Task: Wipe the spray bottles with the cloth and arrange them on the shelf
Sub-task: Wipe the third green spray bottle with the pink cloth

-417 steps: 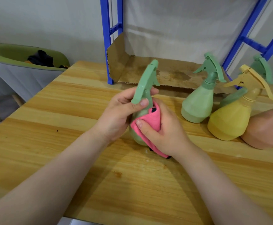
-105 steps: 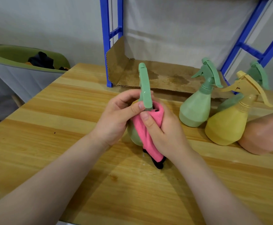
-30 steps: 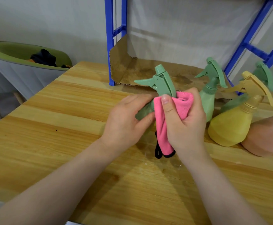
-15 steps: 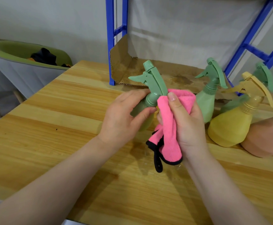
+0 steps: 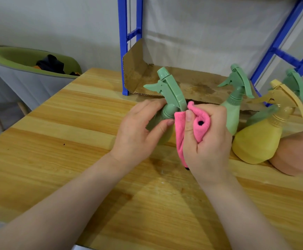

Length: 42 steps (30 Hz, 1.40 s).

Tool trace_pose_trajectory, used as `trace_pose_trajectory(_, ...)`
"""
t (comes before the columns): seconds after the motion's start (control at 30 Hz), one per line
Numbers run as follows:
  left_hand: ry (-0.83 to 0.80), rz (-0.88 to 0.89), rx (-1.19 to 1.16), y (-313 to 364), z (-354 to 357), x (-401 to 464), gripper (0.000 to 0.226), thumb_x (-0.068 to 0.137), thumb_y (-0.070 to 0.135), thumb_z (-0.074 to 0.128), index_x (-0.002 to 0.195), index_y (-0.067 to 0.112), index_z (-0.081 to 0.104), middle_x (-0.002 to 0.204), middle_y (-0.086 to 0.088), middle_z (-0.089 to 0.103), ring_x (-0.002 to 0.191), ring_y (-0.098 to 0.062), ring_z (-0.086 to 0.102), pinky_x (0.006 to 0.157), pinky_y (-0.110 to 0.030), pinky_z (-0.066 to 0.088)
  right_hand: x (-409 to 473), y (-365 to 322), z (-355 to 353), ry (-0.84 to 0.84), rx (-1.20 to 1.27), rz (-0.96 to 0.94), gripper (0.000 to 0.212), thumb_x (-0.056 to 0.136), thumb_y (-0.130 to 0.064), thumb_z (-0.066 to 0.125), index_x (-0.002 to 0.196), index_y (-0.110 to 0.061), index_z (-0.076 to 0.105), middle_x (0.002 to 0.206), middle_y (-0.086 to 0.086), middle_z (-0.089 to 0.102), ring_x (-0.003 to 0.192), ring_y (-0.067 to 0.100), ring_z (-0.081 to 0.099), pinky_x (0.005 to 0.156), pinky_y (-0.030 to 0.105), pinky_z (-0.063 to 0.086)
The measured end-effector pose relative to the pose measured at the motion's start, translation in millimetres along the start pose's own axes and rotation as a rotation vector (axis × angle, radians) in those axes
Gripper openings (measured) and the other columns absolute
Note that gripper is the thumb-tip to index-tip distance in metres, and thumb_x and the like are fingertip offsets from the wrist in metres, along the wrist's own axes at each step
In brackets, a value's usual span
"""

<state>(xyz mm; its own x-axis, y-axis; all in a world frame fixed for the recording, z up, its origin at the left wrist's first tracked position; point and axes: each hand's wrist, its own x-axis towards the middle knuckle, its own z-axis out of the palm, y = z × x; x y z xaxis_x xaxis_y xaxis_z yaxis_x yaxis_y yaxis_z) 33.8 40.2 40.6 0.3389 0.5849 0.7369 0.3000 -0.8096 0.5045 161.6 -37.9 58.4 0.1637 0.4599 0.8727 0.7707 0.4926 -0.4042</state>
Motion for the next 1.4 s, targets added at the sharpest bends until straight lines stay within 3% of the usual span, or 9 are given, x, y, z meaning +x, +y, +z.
trace_pose_trajectory(0.17,0.010,-0.057,0.003,-3.6,-0.3,0.1,0.041,0.091,0.033,0.061,0.124,0.008,0.063,0.120,0.001,0.066,0.111,-0.011,0.059,0.095,-0.019,0.044,-1.3,3.2,3.2,-0.078,-0.041,0.002,0.026,0.098,-0.023,0.056,0.118,-0.017,0.041,0.107,-0.005,0.048,0.090,0.021,0.062,0.079,0.031,0.053)
trace_pose_trajectory(0.37,-0.022,0.014,0.070,-3.2,3.1,-3.3,0.039,0.091,0.028,0.060,0.122,0.004,0.063,0.118,-0.006,0.067,0.110,-0.017,0.058,0.094,-0.022,0.044,-2.4,2.8,5.4,-0.090,0.020,0.226,0.020,0.096,-0.027,0.058,0.112,-0.020,0.047,0.096,-0.023,0.054,0.086,-0.003,0.058,0.072,0.004,0.040)
trace_pose_trajectory(0.6,-0.052,0.010,0.002,-2.6,2.9,-3.3,0.039,0.091,0.027,0.060,0.122,0.003,0.063,0.116,-0.006,0.066,0.107,-0.019,0.060,0.092,-0.027,0.048,2.2,-1.4,2.4,-0.073,0.096,0.311,0.020,0.092,-0.032,0.064,0.089,-0.023,0.047,0.070,-0.019,0.057,0.067,-0.007,0.057,0.058,0.005,0.039)
trace_pose_trajectory(0.77,-0.012,-0.002,-0.098,-0.5,-2.5,1.9,0.040,0.093,0.028,0.057,0.125,0.005,0.061,0.119,0.010,0.059,0.113,0.002,0.054,0.098,-0.018,0.043,5.5,-4.0,2.2,-0.086,0.451,0.414,0.014,0.092,-0.031,0.062,0.100,-0.026,0.053,0.090,-0.029,0.064,0.084,-0.006,0.065,0.071,0.011,0.048)
trace_pose_trajectory(0.83,-0.008,-0.025,-0.168,-2.7,-3.0,2.9,0.040,0.093,0.027,0.057,0.126,0.006,0.060,0.120,0.013,0.059,0.114,0.007,0.053,0.098,-0.017,0.044,5.1,-3.7,2.3,-0.074,0.529,0.424,0.020,0.094,-0.034,0.062,0.107,-0.021,0.054,0.095,-0.023,0.066,0.087,-0.003,0.066,0.073,0.013,0.049)
trace_pose_trajectory(0.97,-0.070,-0.153,-0.417,-7.5,-0.7,0.9,0.042,0.094,0.029,0.056,0.131,0.008,0.057,0.127,-0.004,0.064,0.121,-0.017,0.059,0.102,-0.044,0.048,9.2,-2.0,-3.0,0.018,0.529,0.443,0.046,0.087,-0.058,0.057,0.114,-0.021,0.055,0.097,-0.007,0.061,0.082,-0.001,0.062,0.074,0.015,0.048)
trace_pose_trajectory(1.1,-0.108,-0.291,-0.791,-1.3,-5.6,3.0,0.032,0.096,0.019,0.055,0.125,0.007,0.058,0.112,-0.004,0.069,0.107,-0.015,0.064,0.090,-0.029,0.051,14.9,7.8,-9.1,0.057,0.445,0.395,0.034,0.101,-0.030,0.053,0.120,-0.003,0.049,0.104,-0.008,0.055,0.088,-0.012,0.061,0.078,0.009,0.046)
trace_pose_trajectory(1.23,-0.230,-0.382,-1.066,-2.9,-14.2,5.9,0.032,0.090,0.025,0.057,0.115,0.007,0.064,0.099,-0.004,0.071,0.090,-0.018,0.065,0.078,-0.031,0.053,17.5,19.1,-12.6,0.060,0.376,0.409,0.028,0.101,-0.025,0.045,0.122,-0.008,0.049,0.110,-0.009,0.051,0.095,-0.016,0.053,0.086,0.008,0.041)
trace_pose_trajectory(1.4,-0.482,-0.409,-1.247,-1.9,-16.4,6.4,0.047,0.085,0.041,0.066,0.110,0.002,0.065,0.095,-0.012,0.067,0.083,-0.026,0.062,0.074,-0.035,0.053,15.1,22.5,-11.3,-0.006,0.348,0.453,0.047,0.095,-0.055,0.046,0.126,-0.020,0.051,0.117,-0.003,0.057,0.106,0.000,0.057,0.092,0.014,0.043)
